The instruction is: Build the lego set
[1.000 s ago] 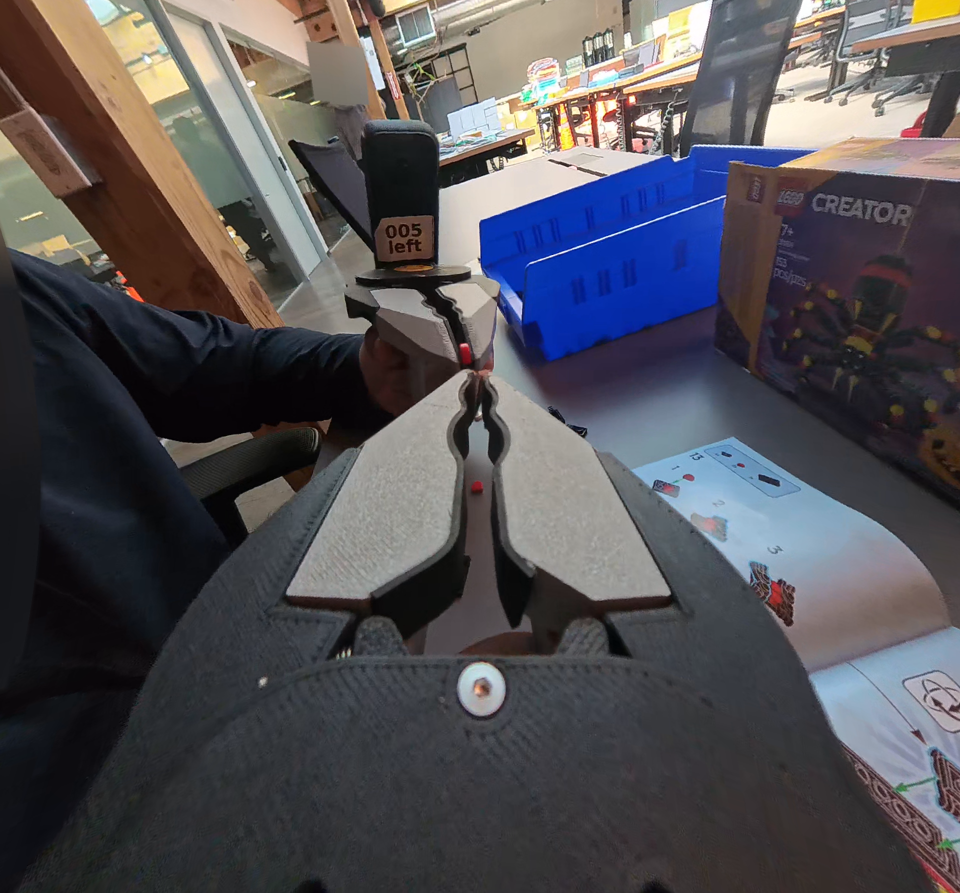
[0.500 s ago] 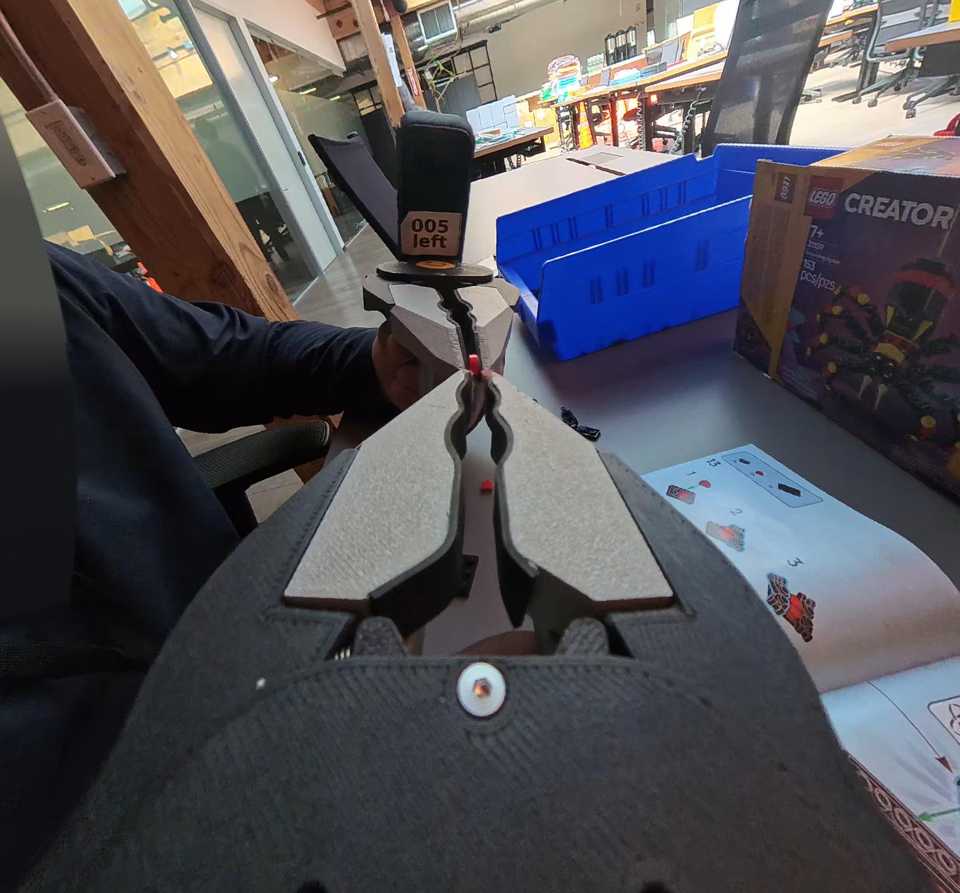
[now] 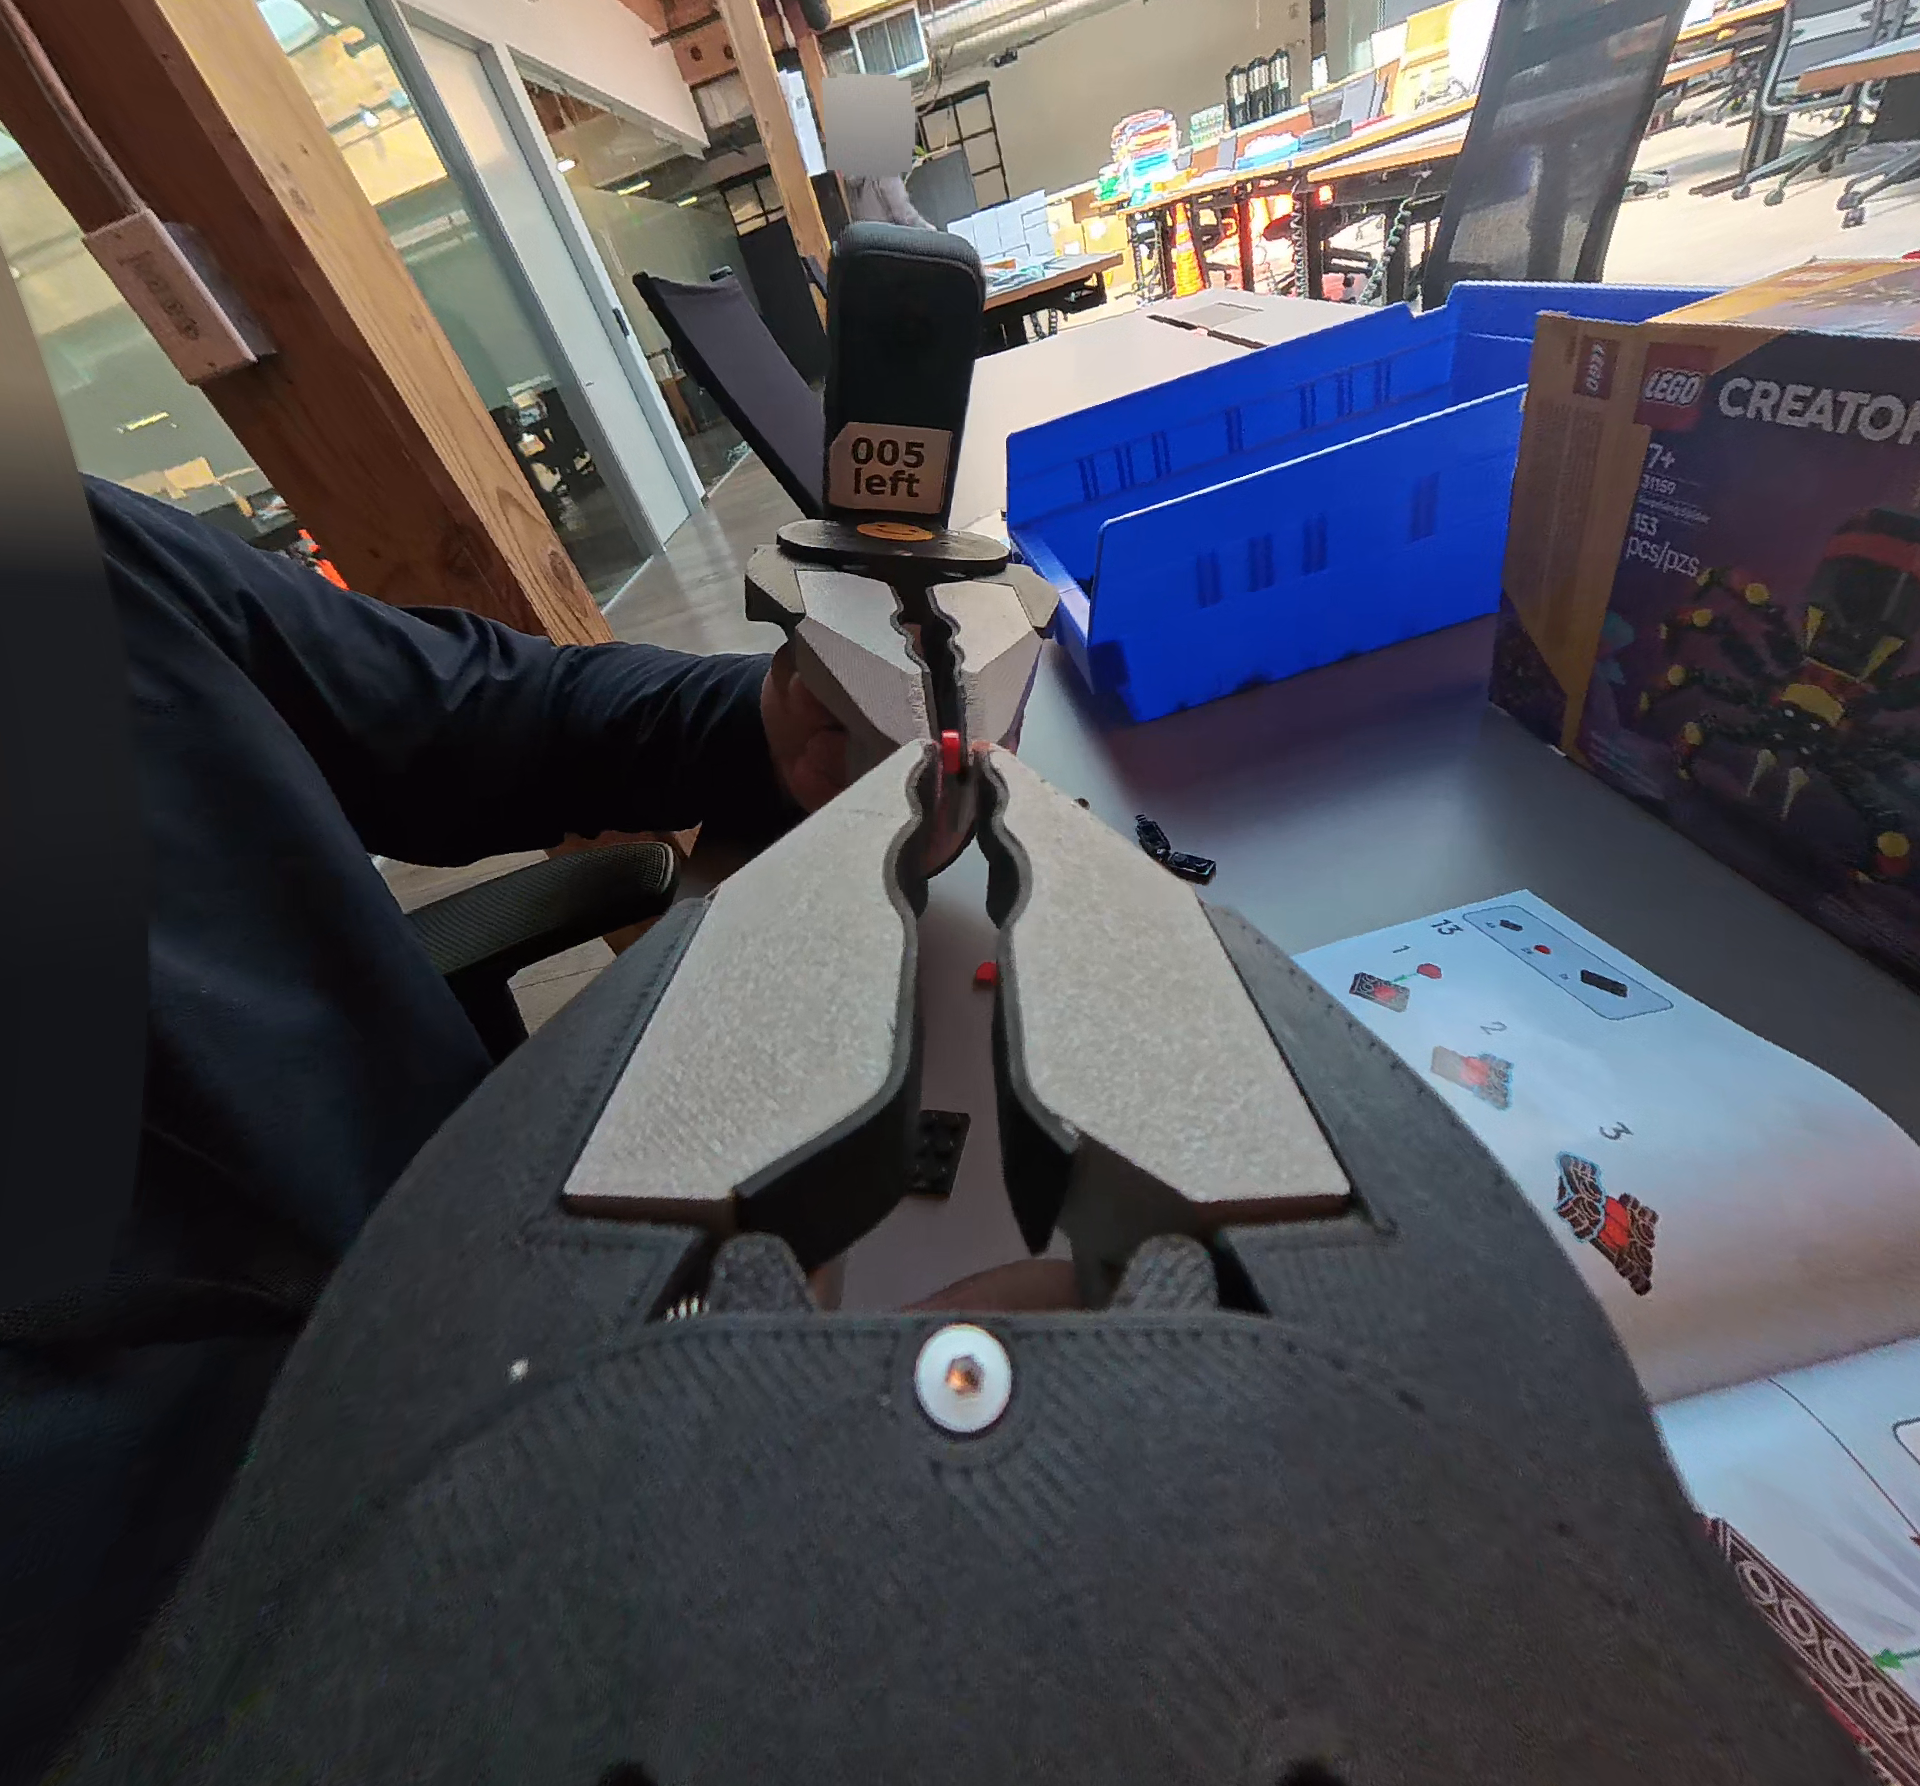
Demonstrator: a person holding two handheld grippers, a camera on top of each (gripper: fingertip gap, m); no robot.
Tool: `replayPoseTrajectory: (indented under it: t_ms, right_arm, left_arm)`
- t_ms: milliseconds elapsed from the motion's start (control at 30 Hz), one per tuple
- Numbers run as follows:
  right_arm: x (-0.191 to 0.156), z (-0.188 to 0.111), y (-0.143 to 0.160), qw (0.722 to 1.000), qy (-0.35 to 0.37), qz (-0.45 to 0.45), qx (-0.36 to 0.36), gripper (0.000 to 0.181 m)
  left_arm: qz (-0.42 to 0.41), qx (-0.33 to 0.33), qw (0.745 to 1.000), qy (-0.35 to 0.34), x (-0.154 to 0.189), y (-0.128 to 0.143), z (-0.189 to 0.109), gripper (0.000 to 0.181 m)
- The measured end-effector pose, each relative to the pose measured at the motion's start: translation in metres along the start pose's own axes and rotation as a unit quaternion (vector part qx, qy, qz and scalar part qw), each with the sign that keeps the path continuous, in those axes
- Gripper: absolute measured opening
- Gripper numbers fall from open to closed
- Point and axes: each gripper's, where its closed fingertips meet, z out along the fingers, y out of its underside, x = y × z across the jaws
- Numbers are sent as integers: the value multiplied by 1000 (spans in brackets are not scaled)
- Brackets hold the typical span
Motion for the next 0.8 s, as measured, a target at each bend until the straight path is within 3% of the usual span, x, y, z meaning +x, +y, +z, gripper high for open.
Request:
replayPoseTrajectory:
  t_ms: [800]
  right_arm:
    - [4, -1, 6, 1000, 1, 4, -14, 0]
  left_arm:
    - [-21, -20, 1000, 0, -3, 7, 1, 1]
